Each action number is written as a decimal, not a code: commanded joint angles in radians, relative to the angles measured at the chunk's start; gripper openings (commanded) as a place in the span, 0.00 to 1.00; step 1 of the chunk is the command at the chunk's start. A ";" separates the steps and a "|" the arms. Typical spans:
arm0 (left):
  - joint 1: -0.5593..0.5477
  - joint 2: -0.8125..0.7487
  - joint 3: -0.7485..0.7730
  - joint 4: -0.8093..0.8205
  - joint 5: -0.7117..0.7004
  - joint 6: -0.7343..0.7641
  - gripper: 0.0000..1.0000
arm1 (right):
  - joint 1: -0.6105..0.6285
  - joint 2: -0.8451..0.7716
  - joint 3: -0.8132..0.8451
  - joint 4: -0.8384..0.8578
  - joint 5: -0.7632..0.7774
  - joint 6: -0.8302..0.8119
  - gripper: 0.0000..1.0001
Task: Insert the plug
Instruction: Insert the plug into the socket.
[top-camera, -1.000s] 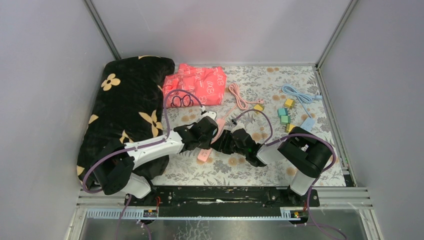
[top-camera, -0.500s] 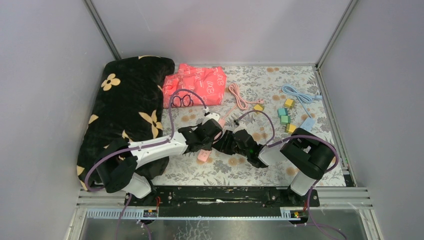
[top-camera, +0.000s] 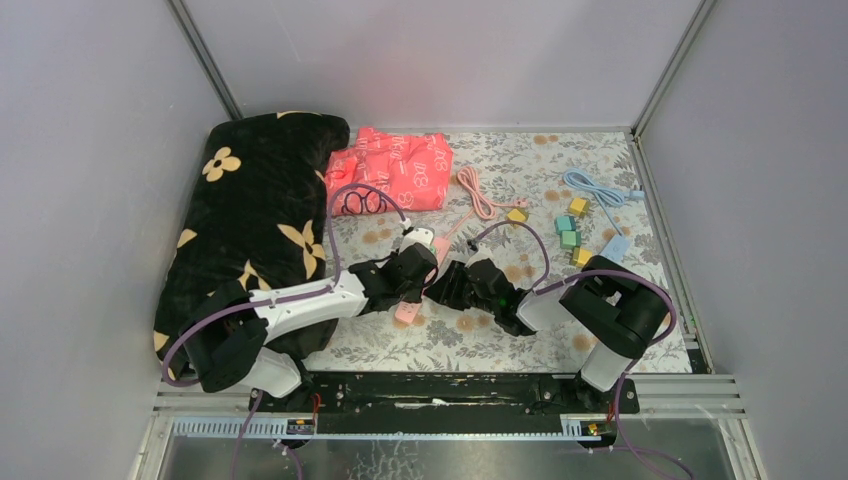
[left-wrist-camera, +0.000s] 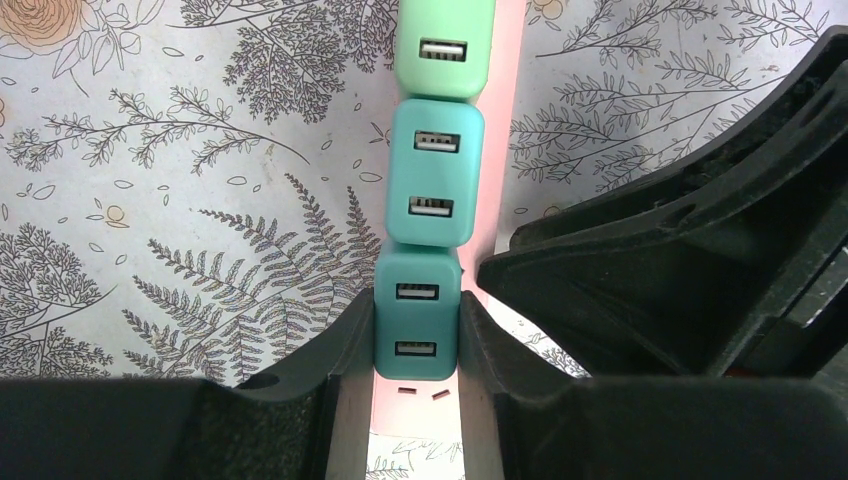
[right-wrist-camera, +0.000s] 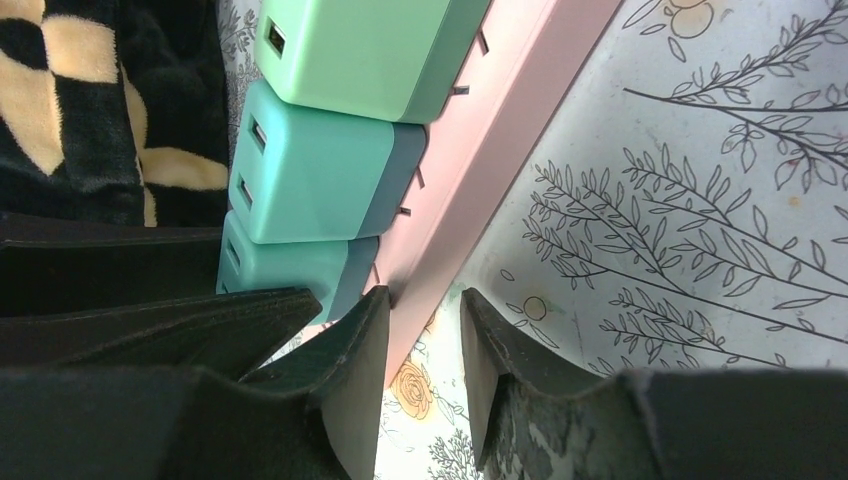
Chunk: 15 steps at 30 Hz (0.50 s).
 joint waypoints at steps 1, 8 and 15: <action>-0.018 0.133 -0.075 0.008 0.172 -0.104 0.00 | 0.007 0.018 -0.014 -0.018 -0.018 -0.004 0.39; -0.017 0.115 -0.063 0.004 0.167 -0.104 0.10 | 0.007 -0.067 -0.030 -0.047 -0.006 -0.049 0.45; -0.017 0.049 -0.010 -0.021 0.141 -0.079 0.35 | 0.007 -0.229 -0.055 -0.172 0.068 -0.116 0.53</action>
